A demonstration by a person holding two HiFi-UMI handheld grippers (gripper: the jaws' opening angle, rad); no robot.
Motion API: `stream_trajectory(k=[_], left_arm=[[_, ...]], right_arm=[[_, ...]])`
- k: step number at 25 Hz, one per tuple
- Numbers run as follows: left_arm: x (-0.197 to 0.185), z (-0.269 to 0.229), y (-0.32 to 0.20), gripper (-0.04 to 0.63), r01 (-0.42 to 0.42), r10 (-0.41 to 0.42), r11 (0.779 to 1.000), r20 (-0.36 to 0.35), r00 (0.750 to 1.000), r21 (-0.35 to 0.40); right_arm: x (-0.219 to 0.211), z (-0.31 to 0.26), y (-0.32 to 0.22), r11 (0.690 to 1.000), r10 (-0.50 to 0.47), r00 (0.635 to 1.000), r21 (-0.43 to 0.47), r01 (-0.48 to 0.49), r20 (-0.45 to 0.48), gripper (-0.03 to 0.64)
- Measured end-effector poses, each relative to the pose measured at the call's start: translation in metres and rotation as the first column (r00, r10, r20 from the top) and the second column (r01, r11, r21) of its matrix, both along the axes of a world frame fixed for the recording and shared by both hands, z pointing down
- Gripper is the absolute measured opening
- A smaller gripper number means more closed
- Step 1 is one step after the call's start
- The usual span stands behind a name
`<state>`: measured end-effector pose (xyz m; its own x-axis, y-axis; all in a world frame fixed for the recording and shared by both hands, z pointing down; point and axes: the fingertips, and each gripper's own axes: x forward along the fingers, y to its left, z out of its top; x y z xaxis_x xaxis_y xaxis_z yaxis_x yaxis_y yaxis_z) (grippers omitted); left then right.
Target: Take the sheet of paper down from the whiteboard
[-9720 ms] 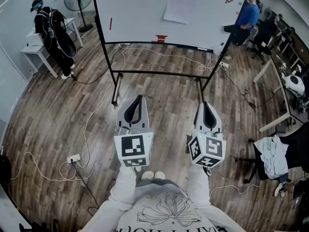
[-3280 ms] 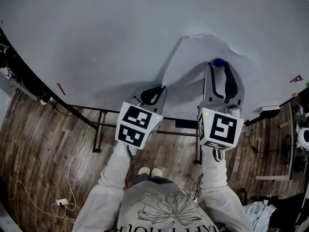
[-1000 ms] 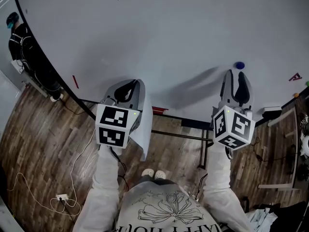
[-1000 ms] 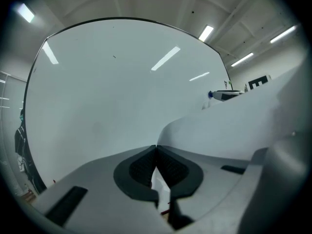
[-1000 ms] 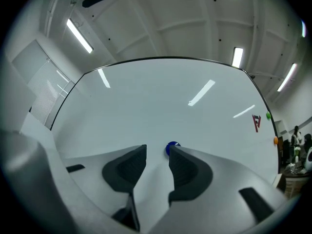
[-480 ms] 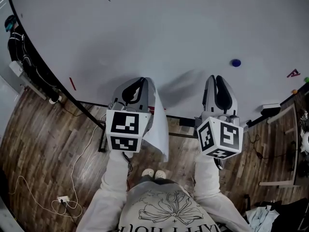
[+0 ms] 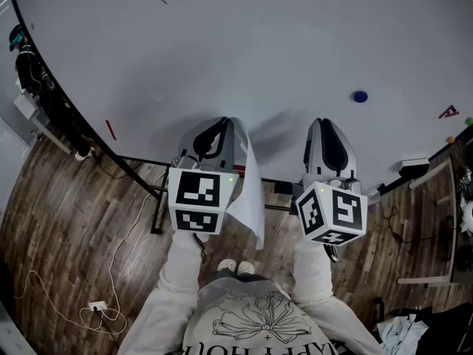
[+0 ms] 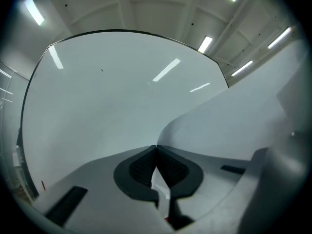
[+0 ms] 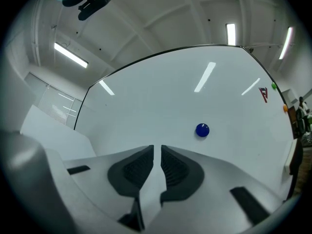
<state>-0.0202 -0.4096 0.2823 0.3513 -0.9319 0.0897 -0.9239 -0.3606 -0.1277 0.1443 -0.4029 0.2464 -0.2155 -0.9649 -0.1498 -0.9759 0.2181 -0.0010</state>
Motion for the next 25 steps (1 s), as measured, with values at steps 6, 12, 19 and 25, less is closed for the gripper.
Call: stream_trajectory(k=[6, 12, 19, 25], left_arm=[[0.0004, 0.0012, -0.0013, 0.005, 0.001, -0.001, 1.0, -0.002, 1.0, -0.004], [-0.0018, 0.0023, -0.0022, 0.005, 0.001, -0.001, 1.0, -0.007, 1.0, -0.007], [-0.0029, -0.0002, -0.0011, 0.005, -0.003, 0.003, 1.0, -0.004, 1.0, -0.005], [-0.0042, -0.0018, 0.0006, 0.005, -0.005, 0.005, 1.0, -0.006, 1.0, -0.002]], right_arm=[[0.0011, 0.0022, -0.0013, 1.0, 0.004, 1.0, -0.007, -0.004, -0.003, 0.043], [0.0008, 0.0059, -0.0027, 1.0, 0.01, 1.0, -0.019, -0.01, -0.001, 0.032], [-0.0018, 0.0052, -0.0023, 1.0, 0.006, 1.0, -0.021, -0.007, -0.01, 0.03], [-0.0047, 0.005, -0.0013, 1.0, 0.004, 1.0, -0.022, -0.004, -0.016, 0.028]])
